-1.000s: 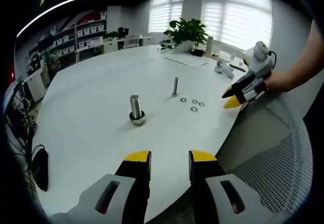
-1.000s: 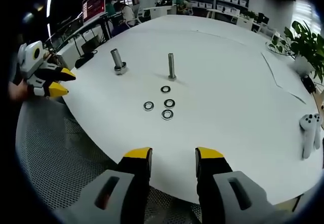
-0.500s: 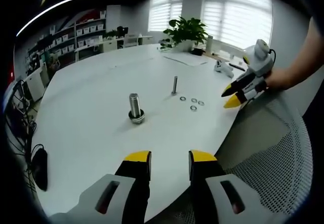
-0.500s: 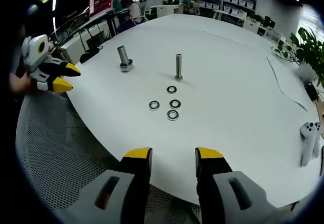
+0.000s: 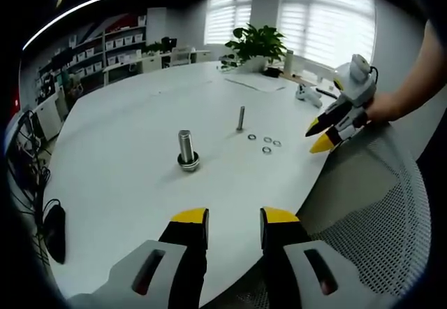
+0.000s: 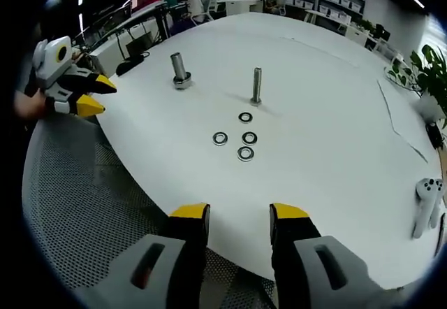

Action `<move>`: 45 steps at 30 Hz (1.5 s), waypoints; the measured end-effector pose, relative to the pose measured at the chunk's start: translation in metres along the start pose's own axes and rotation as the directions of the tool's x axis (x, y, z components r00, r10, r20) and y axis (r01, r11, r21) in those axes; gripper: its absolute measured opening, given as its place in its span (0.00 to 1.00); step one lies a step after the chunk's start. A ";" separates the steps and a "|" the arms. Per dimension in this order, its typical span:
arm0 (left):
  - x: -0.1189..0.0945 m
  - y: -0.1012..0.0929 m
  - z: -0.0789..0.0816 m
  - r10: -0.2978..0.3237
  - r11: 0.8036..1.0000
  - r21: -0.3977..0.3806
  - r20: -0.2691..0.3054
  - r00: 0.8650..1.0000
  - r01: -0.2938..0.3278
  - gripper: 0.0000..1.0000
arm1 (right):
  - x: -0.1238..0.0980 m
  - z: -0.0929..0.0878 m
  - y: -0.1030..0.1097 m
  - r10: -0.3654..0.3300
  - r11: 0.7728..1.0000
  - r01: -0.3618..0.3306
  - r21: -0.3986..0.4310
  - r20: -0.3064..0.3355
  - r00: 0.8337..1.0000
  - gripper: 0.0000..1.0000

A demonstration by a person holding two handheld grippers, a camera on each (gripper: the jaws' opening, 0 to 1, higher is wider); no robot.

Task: Place the washer onto the threaded stud by aligning its center hole with the stud, sliding it down to the base, and recovering from edge contact or off-axis alignment until the washer reaches the visible bottom stop.

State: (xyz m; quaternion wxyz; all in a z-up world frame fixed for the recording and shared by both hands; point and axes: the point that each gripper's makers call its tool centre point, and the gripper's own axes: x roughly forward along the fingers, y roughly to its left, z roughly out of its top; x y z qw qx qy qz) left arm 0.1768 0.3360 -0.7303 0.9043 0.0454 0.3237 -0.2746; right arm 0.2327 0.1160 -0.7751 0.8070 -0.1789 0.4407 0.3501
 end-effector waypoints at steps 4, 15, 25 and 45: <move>0.000 0.000 0.000 0.000 1.000 -0.003 0.001 1.000 0.000 0.27 | 0.004 0.015 0.002 0.010 0.999 -0.010 -0.051 -0.003 1.000 0.37; 0.000 0.000 0.000 -0.002 1.000 -0.003 -0.002 1.000 0.002 0.27 | 0.018 0.033 -0.007 0.005 0.998 -0.006 -0.067 -0.019 1.000 0.37; 0.001 -0.001 -0.003 -0.006 1.000 0.001 -0.017 1.000 0.006 0.27 | 0.029 0.032 -0.013 0.010 1.000 -0.012 -0.026 -0.061 0.998 0.37; 0.002 -0.001 -0.005 -0.007 1.000 0.007 -0.028 1.000 0.007 0.27 | 0.045 0.032 -0.011 0.045 0.995 -0.058 -0.077 -0.163 0.986 0.31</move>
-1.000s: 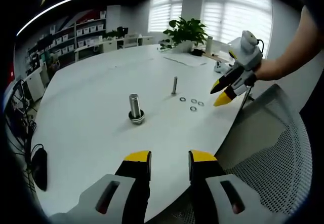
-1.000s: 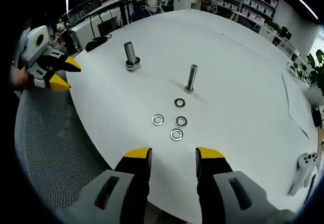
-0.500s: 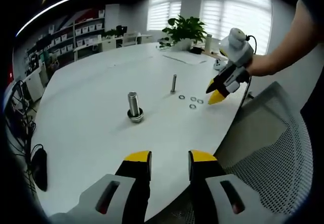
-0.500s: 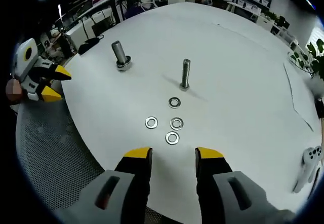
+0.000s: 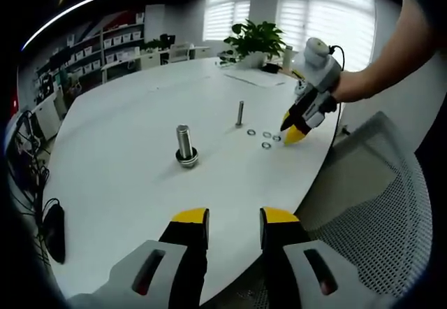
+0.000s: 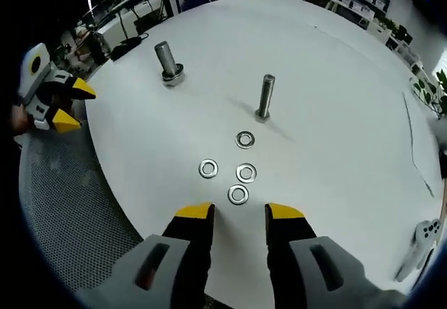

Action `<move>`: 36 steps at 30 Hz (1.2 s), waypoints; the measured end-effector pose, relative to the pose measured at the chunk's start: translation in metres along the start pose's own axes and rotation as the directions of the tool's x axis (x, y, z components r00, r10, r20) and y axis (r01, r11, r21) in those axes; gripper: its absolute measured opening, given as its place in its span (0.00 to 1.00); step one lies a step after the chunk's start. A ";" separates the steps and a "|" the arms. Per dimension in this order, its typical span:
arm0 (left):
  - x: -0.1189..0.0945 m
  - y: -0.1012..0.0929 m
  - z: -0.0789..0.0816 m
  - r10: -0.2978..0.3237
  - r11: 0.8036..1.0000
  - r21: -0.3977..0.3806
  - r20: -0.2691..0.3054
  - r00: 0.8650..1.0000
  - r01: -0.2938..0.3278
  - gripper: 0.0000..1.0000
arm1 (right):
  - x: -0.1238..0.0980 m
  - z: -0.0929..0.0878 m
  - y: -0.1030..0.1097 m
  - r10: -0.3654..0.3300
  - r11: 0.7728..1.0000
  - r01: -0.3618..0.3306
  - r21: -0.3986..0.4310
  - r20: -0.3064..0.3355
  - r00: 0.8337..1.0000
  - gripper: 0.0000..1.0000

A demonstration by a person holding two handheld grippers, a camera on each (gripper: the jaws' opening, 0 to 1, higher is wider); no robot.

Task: Place the washer onto the threaded stud by aligning its center hole with the stud, sliding it down to the base, and recovering from edge contact or off-axis alignment until the washer reaches the visible bottom stop.

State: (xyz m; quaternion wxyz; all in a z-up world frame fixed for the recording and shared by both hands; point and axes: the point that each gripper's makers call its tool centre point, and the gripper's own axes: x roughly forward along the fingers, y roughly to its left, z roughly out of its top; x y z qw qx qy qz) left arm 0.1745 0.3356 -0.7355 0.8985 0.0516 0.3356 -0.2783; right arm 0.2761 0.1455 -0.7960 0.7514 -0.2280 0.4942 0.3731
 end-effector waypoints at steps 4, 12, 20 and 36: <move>0.000 0.000 0.000 -0.001 1.000 -0.001 -0.001 1.000 0.001 0.27 | 0.002 0.003 0.000 0.004 1.000 -0.004 -0.007 -0.006 1.000 0.29; 0.000 0.000 0.000 -0.001 1.000 -0.005 0.000 1.000 0.001 0.27 | 0.003 0.003 -0.001 -0.015 0.990 0.008 -0.144 -0.048 0.999 0.23; 0.000 0.001 -0.001 0.001 1.000 -0.009 0.001 1.000 -0.001 0.27 | 0.006 0.006 0.003 0.020 0.989 -0.035 -0.143 -0.105 0.994 0.22; 0.001 0.001 -0.002 0.004 1.000 -0.001 -0.007 1.000 -0.004 0.27 | 0.010 0.008 0.003 0.013 0.961 -0.087 -0.263 -0.273 0.962 0.17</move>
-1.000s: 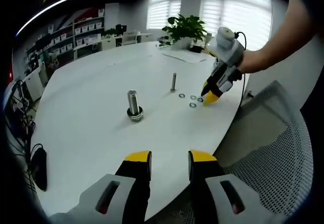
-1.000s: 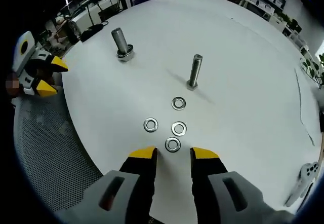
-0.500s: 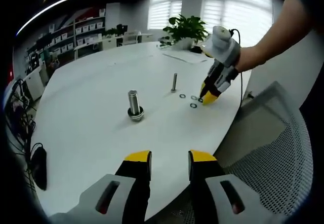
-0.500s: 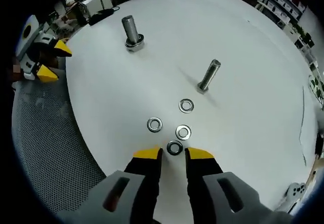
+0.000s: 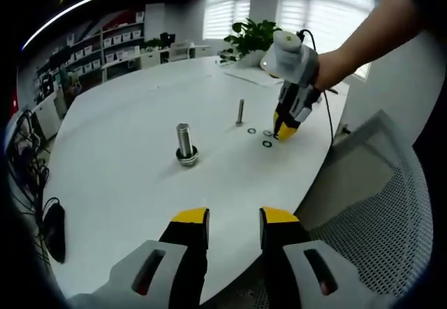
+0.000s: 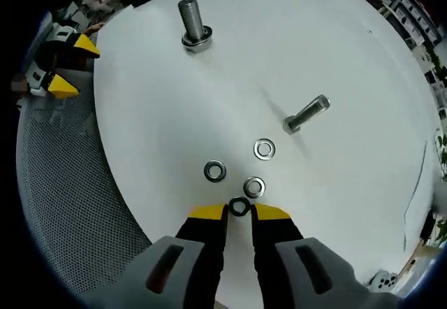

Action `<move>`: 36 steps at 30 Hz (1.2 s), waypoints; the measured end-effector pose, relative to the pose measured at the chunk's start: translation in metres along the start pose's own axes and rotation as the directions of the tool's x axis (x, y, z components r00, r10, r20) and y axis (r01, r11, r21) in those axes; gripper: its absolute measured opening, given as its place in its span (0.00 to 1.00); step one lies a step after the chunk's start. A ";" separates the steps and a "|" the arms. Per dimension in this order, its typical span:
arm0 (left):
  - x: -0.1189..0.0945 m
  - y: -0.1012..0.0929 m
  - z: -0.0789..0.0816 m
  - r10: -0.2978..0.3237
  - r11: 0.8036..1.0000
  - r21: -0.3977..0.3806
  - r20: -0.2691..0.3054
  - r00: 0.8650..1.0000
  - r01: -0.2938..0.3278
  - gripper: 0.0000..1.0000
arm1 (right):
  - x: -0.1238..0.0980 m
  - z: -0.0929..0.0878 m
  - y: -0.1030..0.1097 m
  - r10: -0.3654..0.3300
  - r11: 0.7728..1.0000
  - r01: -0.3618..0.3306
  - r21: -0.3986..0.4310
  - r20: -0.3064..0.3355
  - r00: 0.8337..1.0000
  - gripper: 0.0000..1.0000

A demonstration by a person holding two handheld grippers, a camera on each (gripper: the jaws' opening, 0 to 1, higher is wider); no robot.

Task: Place the washer onto the threaded stud by aligning its center hole with the stud, sliding it down to the base, and recovering from edge contact or off-axis alignment until the washer reaches the visible bottom stop.

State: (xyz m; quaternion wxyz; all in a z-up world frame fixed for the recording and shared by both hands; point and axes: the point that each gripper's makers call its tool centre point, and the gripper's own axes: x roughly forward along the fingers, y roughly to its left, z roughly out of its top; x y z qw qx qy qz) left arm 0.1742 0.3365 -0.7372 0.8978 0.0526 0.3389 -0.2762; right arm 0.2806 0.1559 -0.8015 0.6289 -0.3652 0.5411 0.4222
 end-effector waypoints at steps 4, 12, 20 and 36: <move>0.000 0.001 0.000 0.003 1.000 -0.003 0.000 1.000 -0.003 0.27 | 0.000 0.001 0.002 -0.015 0.994 0.012 -0.108 -0.025 1.000 0.17; 0.000 0.001 -0.001 0.005 1.000 -0.002 -0.002 1.000 -0.005 0.27 | 0.001 0.002 0.001 -0.027 0.996 0.019 -0.092 -0.080 0.996 0.16; 0.000 0.001 -0.001 0.006 1.000 0.000 -0.004 1.000 -0.006 0.27 | 0.000 0.001 0.002 -0.045 0.999 0.043 -0.030 -0.097 0.994 0.15; 0.000 0.001 -0.001 0.004 1.000 -0.007 -0.001 1.000 -0.004 0.26 | -0.001 0.001 0.001 -0.038 0.999 0.039 0.037 -0.046 0.998 0.14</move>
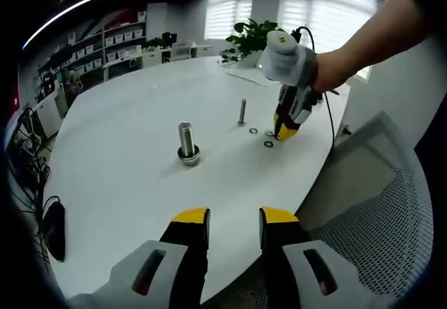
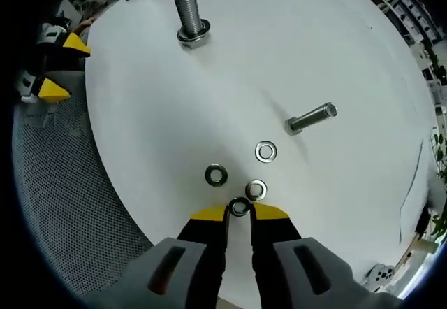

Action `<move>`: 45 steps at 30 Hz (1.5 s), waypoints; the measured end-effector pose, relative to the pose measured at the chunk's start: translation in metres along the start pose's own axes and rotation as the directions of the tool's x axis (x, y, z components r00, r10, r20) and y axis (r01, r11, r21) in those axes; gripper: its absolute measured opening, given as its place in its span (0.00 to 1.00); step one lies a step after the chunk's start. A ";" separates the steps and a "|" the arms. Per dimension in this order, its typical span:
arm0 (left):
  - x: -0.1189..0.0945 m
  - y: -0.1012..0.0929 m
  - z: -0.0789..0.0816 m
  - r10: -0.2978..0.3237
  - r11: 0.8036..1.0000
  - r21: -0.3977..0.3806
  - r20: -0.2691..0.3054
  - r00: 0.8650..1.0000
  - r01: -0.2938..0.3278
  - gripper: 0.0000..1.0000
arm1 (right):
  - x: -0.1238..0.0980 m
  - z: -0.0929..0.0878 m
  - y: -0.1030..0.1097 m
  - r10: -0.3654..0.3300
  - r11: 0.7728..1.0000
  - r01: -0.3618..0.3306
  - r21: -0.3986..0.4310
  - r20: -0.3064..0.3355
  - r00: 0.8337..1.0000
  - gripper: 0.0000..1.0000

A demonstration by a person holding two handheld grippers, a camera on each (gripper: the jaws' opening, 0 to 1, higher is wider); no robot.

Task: Place the washer onto the threaded stud by aligning its center hole with the stud, sliding it down to the base, and recovering from edge contact or off-axis alignment until the washer reaches the visible bottom stop.

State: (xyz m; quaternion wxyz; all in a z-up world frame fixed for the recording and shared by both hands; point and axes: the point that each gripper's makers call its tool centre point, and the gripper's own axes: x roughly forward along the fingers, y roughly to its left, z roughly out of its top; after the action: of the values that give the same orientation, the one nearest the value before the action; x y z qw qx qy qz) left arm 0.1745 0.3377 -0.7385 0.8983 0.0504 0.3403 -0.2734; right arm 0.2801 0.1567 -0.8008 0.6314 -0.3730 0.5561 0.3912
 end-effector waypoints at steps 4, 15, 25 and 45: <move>-0.001 0.001 0.000 0.003 1.000 -0.009 0.002 1.000 -0.003 0.26 | -0.001 0.000 0.002 0.006 1.000 -0.007 0.009 0.013 1.000 0.14; -0.001 0.001 0.001 -0.002 1.000 -0.006 0.007 1.000 0.002 0.26 | -0.008 -0.003 0.002 0.027 0.999 -0.028 0.045 0.039 0.999 0.14; -0.001 0.002 0.002 -0.001 1.000 -0.006 0.010 1.000 0.001 0.26 | -0.029 0.017 -0.011 0.015 0.999 -0.019 0.030 0.102 0.995 0.14; -0.002 0.003 0.001 0.002 1.000 -0.012 0.005 1.000 -0.002 0.26 | -0.067 0.066 -0.037 -0.035 0.999 0.042 -0.024 0.216 0.976 0.14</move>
State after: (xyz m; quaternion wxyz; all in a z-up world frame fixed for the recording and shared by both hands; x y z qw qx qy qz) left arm 0.1753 0.3404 -0.7373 0.8998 0.0444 0.3396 -0.2705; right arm 0.3353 0.1956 -0.7258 0.6900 -0.3479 0.4716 0.4248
